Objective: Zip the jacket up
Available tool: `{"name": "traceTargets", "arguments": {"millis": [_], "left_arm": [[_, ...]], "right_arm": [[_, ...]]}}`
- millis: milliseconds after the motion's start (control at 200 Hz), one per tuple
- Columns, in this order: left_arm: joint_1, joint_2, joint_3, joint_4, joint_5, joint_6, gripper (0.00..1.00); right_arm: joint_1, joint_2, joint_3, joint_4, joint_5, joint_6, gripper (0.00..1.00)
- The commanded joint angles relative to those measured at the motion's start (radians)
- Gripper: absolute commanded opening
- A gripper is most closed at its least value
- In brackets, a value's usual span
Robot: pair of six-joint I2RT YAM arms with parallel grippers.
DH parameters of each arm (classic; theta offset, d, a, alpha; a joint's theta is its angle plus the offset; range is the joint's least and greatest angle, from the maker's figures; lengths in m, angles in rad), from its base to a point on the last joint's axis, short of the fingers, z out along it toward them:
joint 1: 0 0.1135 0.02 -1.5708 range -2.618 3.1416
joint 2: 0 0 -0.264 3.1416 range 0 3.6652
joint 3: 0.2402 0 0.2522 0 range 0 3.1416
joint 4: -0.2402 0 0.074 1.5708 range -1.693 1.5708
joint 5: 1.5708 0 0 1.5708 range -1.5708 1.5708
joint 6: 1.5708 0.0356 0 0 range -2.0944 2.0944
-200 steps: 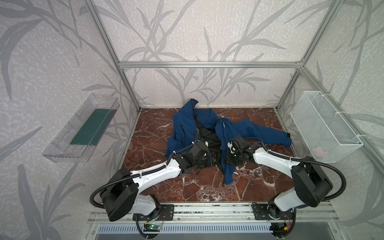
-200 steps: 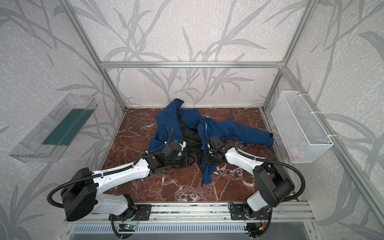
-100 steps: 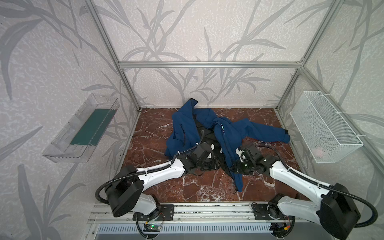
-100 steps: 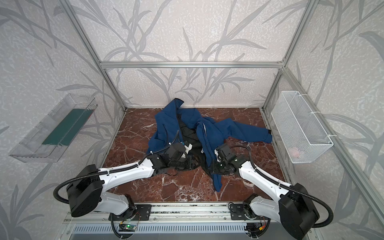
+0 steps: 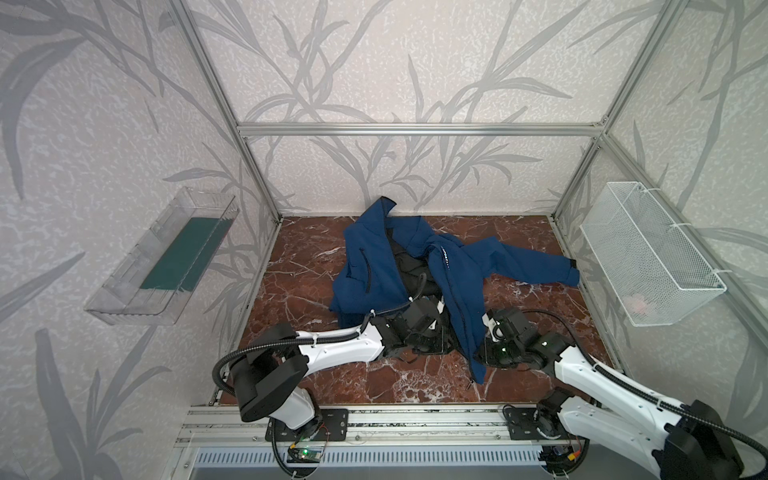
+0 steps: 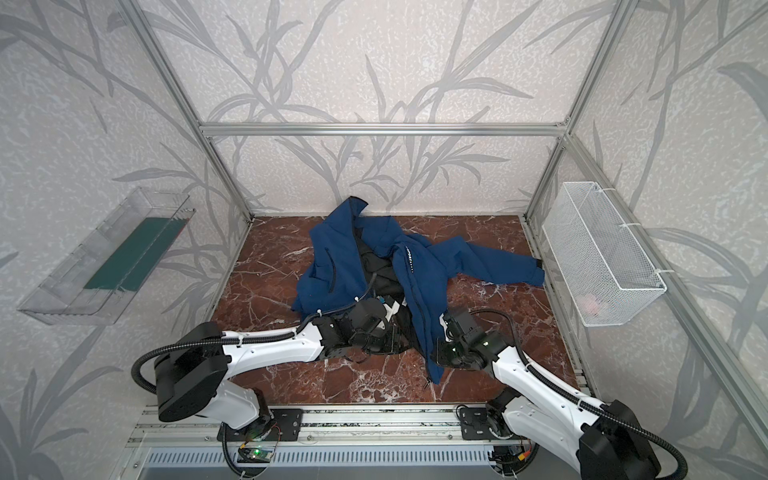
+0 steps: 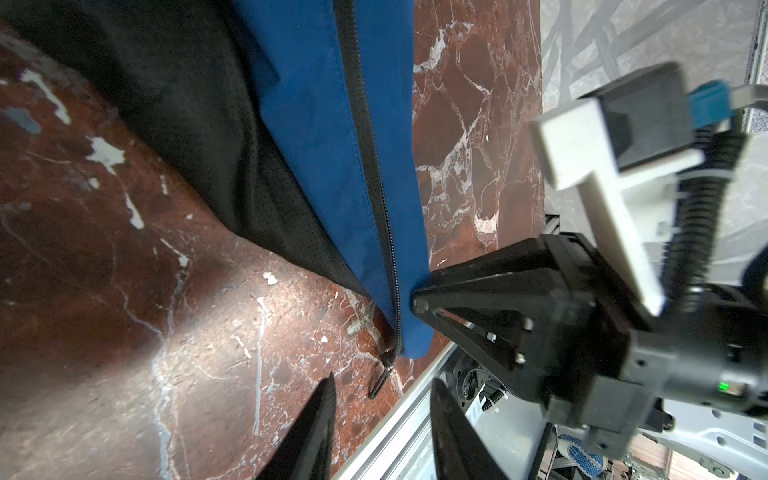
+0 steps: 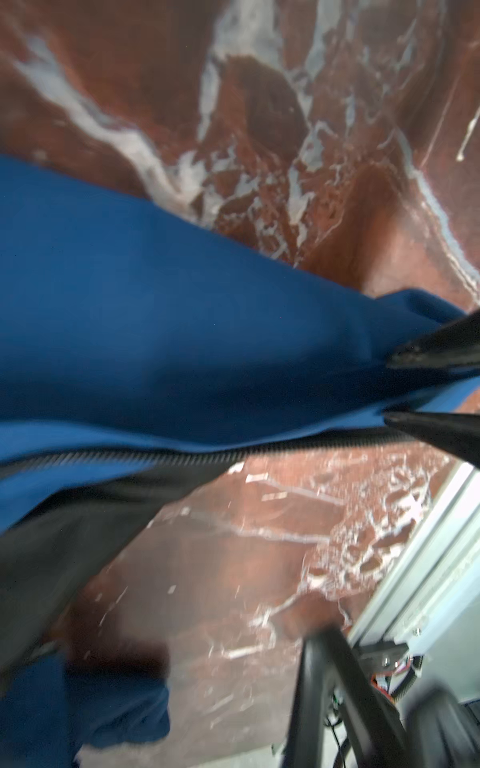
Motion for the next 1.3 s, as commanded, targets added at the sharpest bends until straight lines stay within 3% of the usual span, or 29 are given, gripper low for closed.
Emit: {"name": "traceTargets", "arguments": {"millis": [0, 165, 265, 470, 615, 1105, 1295], "left_arm": [[-0.003, 0.009, 0.028, 0.042, 0.015, -0.019, 0.40], [-0.006, 0.043, 0.038, 0.084, 0.060, -0.030, 0.40], [-0.014, 0.061, 0.051, 0.088, 0.072, -0.030, 0.39], [-0.003, 0.087, -0.044, 0.277, 0.114, -0.107, 0.37], [-0.011, 0.093, -0.017, 0.259, 0.127, -0.078, 0.37], [-0.009, 0.210, -0.073, 0.387, 0.168, -0.230, 0.36], [-0.011, 0.246, -0.091, 0.517, 0.198, -0.277, 0.26]], "right_arm": [[0.003, 0.007, 0.010, 0.056, -0.012, 0.010, 0.18], [0.001, 0.035, 0.014, 0.076, -0.050, -0.006, 0.11], [0.001, 0.032, 0.015, 0.083, -0.065, 0.000, 0.00], [0.000, -0.040, 0.010, 0.102, -0.060, 0.020, 0.00], [-0.002, -0.063, 0.002, 0.144, -0.077, 0.036, 0.00], [-0.005, -0.078, 0.026, 0.102, -0.064, 0.016, 0.00], [-0.008, -0.089, 0.024, 0.099, -0.076, 0.017, 0.00]]}}
